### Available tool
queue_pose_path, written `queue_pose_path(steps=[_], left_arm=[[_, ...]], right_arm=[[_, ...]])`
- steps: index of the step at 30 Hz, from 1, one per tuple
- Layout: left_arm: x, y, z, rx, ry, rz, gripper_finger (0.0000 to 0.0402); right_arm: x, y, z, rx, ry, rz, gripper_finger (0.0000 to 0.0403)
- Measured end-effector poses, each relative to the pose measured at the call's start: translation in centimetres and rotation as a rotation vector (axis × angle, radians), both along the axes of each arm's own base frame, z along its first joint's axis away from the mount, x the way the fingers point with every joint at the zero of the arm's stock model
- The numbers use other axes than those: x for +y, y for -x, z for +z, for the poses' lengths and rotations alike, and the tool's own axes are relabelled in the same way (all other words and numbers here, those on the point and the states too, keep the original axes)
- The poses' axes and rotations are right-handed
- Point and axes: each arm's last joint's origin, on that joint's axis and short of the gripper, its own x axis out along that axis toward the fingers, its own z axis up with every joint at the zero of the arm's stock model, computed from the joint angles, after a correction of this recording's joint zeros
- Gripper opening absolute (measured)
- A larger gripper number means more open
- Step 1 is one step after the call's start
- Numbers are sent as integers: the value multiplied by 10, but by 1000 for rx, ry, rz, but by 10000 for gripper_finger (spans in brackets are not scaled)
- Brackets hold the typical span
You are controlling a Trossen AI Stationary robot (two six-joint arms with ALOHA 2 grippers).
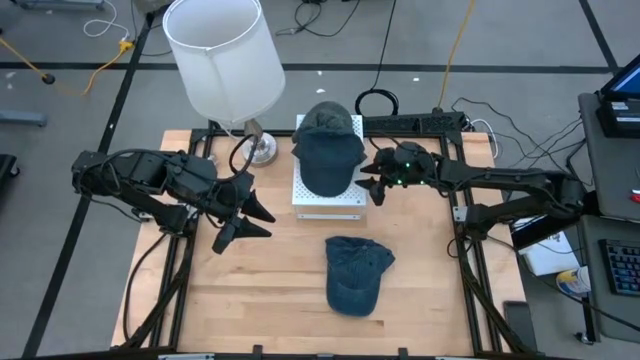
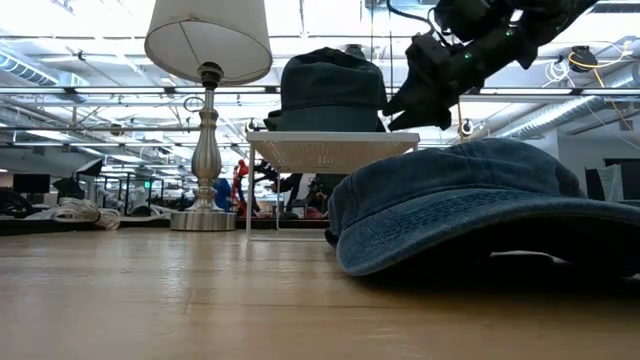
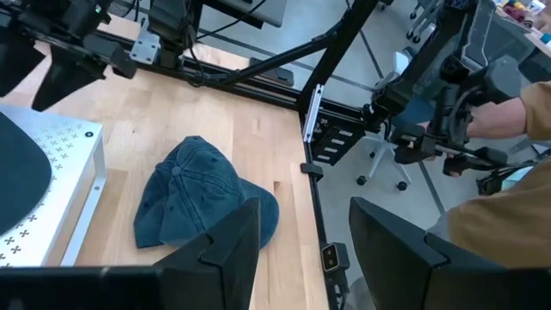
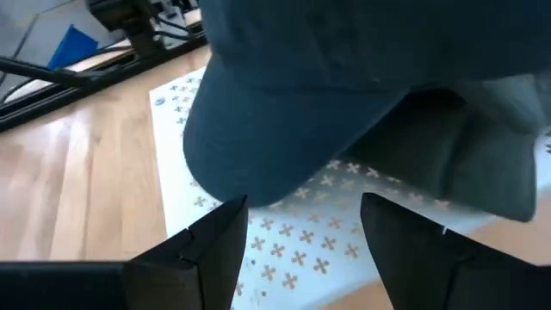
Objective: Pick & Place hat
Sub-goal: Put the blue cap on the shelf
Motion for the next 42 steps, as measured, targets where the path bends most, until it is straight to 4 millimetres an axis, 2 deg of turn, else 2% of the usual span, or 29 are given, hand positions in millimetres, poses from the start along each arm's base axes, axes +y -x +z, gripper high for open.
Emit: queue_pose_path(steps=[5, 10, 14, 22, 26, 31, 39, 42], left_arm=[[0, 0, 0, 1, 2, 0, 184], [-1, 0, 0, 3, 10, -16, 184], [-1, 0, 0, 8, 28, -35, 184], [-1, 0, 0, 8, 29, -36, 184], [-1, 0, 0, 8, 29, -36, 184], [-1, 0, 0, 9, 31, -35, 184], [-1, 1, -2, 28, 27, -34, 184], [-1, 1, -2, 33, 25, -34, 184]], right_arm=[[-9, -3, 4, -73, 7, 19, 220], [-16, -6, -2, -73, -15, 23, 220], [-17, -13, -2, -141, -48, 110, 220], [-20, -20, -13, -119, -84, 127, 220], [-20, -21, -15, -112, -44, 156, 213], [-20, -21, -15, -111, -37, 159, 159], [-20, -21, -15, -117, -49, 171, 17], [-19, -21, -14, -122, -58, 190, 12]])
